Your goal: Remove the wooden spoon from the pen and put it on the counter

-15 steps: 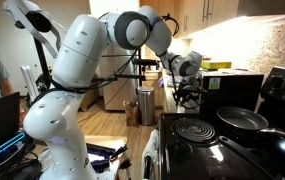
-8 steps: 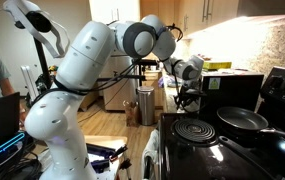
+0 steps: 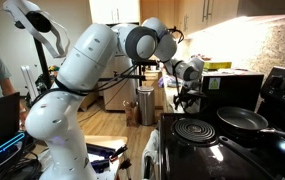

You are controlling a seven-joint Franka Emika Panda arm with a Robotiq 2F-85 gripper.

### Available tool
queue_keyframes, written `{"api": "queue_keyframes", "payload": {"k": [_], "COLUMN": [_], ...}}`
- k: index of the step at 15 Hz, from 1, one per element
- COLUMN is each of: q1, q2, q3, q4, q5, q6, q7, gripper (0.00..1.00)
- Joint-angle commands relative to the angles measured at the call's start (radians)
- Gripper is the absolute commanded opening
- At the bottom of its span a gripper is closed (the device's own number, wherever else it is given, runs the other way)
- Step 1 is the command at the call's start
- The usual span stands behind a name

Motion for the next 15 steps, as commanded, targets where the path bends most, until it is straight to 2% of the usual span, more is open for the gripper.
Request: {"api": "queue_keyframes", "payload": {"k": [1, 2, 10, 15], "q1": [0.01, 0.009, -0.006, -0.038], "q2": [0.005, -0.004, -0.104, -0.172], "q3": [-0.01, -0.012, -0.008, 0.003], "q4": [0.038, 0.039, -0.016, -0.131], "q5": [-0.037, -0.04, -0.05, 0.002], "q6": [-0.035, -0.043, -0.075, -0.065], "q7": [0.061, 0.071, 0.124, 0.204], "gripper": [0.92, 0.99, 1.0, 1.0]}}
